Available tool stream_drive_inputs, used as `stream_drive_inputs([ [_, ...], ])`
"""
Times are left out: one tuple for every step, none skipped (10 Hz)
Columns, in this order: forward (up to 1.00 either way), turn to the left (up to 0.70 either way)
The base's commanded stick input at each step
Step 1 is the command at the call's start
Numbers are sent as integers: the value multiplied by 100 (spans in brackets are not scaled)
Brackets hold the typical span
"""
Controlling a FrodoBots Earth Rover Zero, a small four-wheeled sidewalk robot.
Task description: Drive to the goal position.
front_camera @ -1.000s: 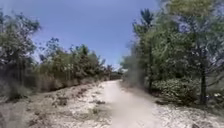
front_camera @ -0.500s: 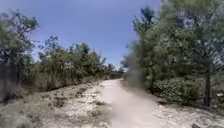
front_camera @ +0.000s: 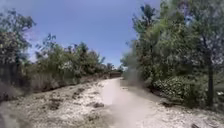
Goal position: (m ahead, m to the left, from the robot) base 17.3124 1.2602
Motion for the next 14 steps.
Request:
stream_drive_inputs([
  [30, 0],
  [30, 0],
  [30, 0],
  [30, 0],
  [30, 0],
  [30, 0],
  [30, 0],
  [30, 0],
  [30, 0],
  [30, 0],
  [30, -20],
  [30, -63],
  [30, -41],
  [30, 0],
])
